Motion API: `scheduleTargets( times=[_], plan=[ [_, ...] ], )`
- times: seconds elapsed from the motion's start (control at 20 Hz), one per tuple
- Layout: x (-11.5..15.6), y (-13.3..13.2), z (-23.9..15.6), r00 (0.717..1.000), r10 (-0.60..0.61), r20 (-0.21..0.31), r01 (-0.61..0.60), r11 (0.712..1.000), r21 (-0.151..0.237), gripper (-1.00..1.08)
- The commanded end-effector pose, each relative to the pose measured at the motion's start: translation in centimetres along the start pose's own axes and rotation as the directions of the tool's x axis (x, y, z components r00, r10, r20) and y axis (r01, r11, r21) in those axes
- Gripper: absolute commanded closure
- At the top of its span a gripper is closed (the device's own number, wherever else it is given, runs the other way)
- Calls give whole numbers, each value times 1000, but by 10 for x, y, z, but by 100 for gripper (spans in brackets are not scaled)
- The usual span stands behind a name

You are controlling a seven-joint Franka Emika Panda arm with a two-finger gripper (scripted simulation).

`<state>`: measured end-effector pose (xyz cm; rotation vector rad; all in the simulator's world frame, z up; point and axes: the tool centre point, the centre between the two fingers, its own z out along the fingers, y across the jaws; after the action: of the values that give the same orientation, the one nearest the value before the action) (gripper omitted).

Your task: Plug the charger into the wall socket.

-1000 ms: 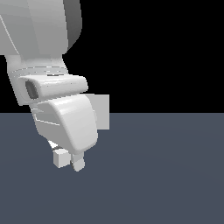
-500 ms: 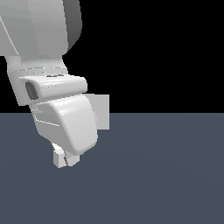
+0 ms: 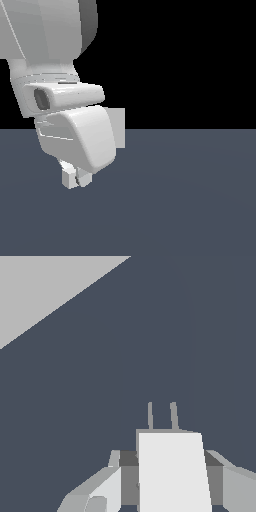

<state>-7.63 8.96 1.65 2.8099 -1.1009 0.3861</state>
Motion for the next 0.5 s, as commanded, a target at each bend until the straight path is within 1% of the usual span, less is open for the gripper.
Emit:
scheduleTargets(
  times=[0.0,0.25,0.45],
  plan=[
    [2,1,-3,1000,-29,-1,29,1000,9,108],
    [8,4,-11,993,-117,-4,118,993,33,108],
    [15,7,-20,978,-207,-10,207,977,58,108]
  ],
)
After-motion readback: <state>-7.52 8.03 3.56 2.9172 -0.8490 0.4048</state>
